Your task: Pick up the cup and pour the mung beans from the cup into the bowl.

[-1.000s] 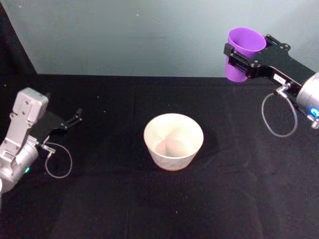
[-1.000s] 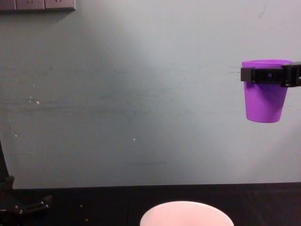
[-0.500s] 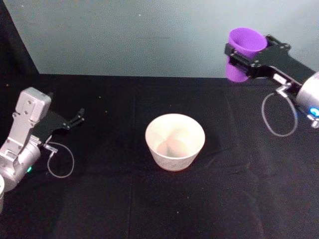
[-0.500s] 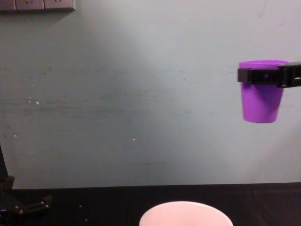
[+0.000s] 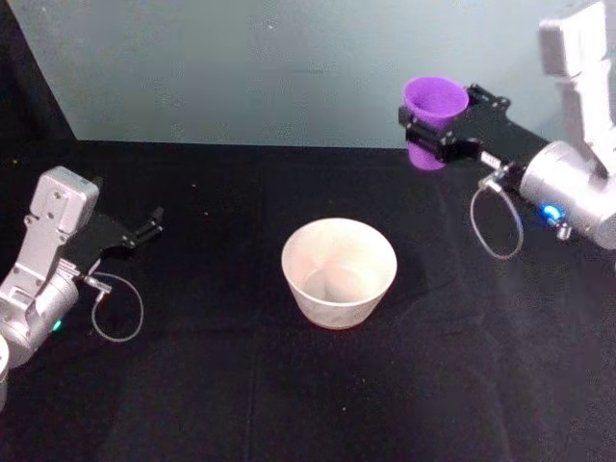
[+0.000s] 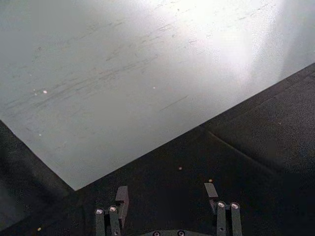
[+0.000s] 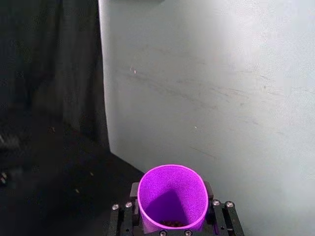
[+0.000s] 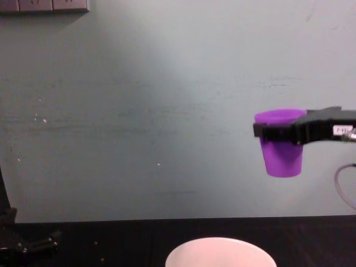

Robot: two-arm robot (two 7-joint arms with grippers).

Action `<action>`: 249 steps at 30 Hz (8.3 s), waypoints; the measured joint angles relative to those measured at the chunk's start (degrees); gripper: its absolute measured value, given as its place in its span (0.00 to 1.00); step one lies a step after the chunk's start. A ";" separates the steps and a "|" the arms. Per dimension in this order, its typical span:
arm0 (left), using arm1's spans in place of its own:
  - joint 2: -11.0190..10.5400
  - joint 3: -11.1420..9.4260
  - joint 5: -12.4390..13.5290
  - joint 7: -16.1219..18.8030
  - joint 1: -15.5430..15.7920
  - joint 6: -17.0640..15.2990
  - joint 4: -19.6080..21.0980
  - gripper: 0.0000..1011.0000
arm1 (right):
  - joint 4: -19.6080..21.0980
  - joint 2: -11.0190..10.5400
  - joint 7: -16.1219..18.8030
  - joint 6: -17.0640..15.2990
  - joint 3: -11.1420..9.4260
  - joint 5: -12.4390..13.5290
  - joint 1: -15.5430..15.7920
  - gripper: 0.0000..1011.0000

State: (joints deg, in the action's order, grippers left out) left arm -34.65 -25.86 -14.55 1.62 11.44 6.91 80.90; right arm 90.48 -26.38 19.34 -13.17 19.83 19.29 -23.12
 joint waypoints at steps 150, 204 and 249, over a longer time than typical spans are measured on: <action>0.00 0.00 0.00 0.00 0.00 0.00 0.00 0.99 | 5.86 -7.74 -2.44 5.68 23.99 -88.19 -0.38 0.72; 0.00 0.00 0.00 0.00 0.00 0.00 0.00 0.99 | 8.06 -9.04 -1.80 5.35 25.05 -95.57 -1.06 0.72; 0.00 0.00 0.00 0.00 0.00 0.00 0.00 0.99 | -9.33 9.34 7.19 9.56 -11.03 -5.73 14.05 0.72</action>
State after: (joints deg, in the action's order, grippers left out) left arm -34.65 -25.86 -14.55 1.62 11.43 6.91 80.90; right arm 81.14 -17.04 26.53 -3.62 8.80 13.56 -9.07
